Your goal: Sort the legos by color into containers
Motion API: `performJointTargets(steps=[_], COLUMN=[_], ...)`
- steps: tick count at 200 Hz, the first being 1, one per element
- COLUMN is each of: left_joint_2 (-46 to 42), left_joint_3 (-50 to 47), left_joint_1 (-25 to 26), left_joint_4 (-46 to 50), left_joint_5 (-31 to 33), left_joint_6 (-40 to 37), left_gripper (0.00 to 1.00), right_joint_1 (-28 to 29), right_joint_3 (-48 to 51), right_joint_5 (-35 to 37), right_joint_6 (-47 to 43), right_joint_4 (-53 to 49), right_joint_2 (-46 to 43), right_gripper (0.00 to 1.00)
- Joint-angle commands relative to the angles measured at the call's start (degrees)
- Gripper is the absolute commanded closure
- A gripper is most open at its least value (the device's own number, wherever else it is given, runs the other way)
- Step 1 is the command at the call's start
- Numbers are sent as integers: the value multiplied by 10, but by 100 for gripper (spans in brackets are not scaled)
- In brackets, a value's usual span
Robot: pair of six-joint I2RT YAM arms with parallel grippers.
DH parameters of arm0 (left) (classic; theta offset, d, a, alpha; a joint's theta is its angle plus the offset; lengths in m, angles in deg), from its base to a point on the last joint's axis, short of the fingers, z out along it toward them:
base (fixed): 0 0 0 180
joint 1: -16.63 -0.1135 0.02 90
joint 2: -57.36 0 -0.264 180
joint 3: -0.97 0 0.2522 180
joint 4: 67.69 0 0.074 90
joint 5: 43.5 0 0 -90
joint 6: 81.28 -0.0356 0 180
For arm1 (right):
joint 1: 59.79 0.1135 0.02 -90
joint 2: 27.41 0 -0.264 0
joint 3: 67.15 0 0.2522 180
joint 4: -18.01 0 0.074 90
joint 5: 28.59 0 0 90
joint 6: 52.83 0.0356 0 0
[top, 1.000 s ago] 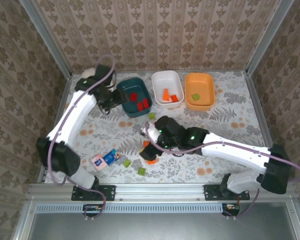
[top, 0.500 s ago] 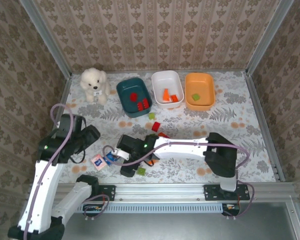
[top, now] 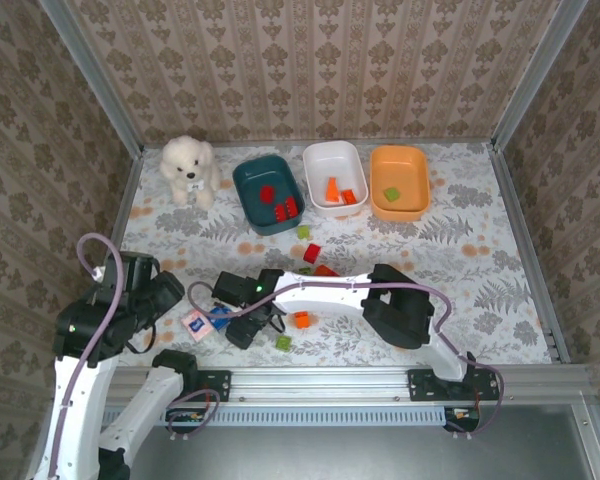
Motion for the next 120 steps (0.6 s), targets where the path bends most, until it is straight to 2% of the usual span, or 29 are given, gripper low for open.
performJointTargets(steps=[1,53,91,120], left_joint_2=[-5,-5,-6,-6], left_joint_3=[12,14,4,-7], left_joint_1=[-4,-4,-3,-4], left_joint_4=[25,22,17,-5], left_joint_5=[13,5,-5,-27], left_joint_6=[-3,-19,-21,-40], left_gripper=[33,33,33,33], right_joint_1=[0,1,2,-2], right_joint_3=[-34,-59,-60,-52], right_joint_5=[30,37,41,65], right_joint_6=[43,72,81,81], right_joint_4=[-60,-83,-76,-76], right_joint_2=[29,62,65,30], right_gripper=[20,39,59,65])
